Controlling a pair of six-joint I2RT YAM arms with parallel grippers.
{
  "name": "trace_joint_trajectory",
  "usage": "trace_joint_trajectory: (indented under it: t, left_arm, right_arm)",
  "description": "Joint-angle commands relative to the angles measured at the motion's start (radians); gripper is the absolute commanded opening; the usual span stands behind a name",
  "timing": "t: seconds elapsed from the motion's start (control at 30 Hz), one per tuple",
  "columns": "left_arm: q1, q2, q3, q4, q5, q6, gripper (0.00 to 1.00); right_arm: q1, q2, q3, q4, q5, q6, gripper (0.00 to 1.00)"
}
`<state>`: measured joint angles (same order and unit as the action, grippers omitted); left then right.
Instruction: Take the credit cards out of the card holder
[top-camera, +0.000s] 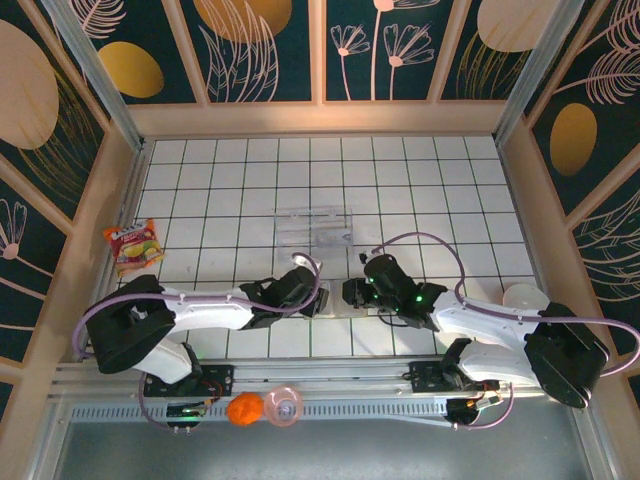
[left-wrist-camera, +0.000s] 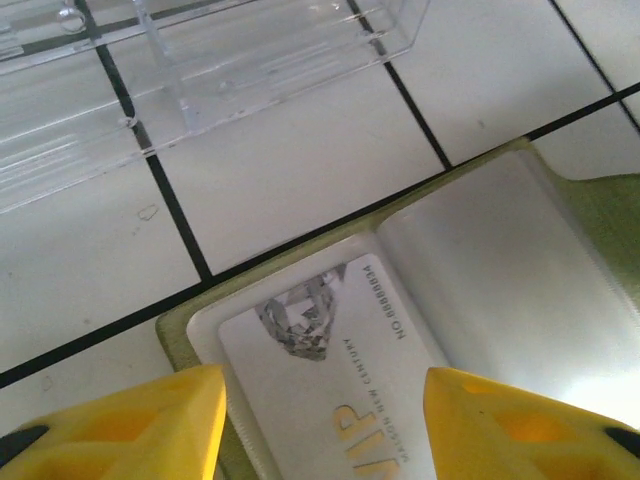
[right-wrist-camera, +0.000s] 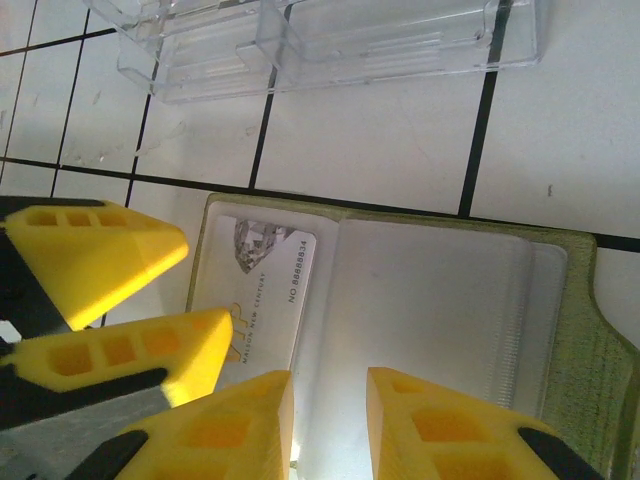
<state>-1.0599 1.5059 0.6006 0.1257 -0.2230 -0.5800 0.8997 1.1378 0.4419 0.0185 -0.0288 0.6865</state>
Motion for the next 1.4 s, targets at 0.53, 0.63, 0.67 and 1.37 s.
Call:
trace_joint_trajectory:
  t: [0.53,0.63,0.67,1.37]
  left_arm:
    - [-0.056,0.129,0.019,-0.054,-0.082,-0.015,0.29]
    - [-0.057,0.115,0.012,-0.047,-0.076,-0.025,0.29]
    - [-0.057,0.110,0.010,-0.044,-0.072,-0.027,0.29]
    - [-0.057,0.083,-0.005,-0.015,-0.050,-0.042,0.32]
  right_arm:
    - [-0.019,-0.013,-0.008,0.017,-0.039,-0.018,0.26]
    - [-0.019,0.005,-0.012,0.092,-0.123,-0.009,0.31]
    - [-0.020,0.016,-0.015,0.126,-0.153,0.006,0.33]
    - [-0.074,0.320,0.014,0.381,-0.342,0.195,0.44]
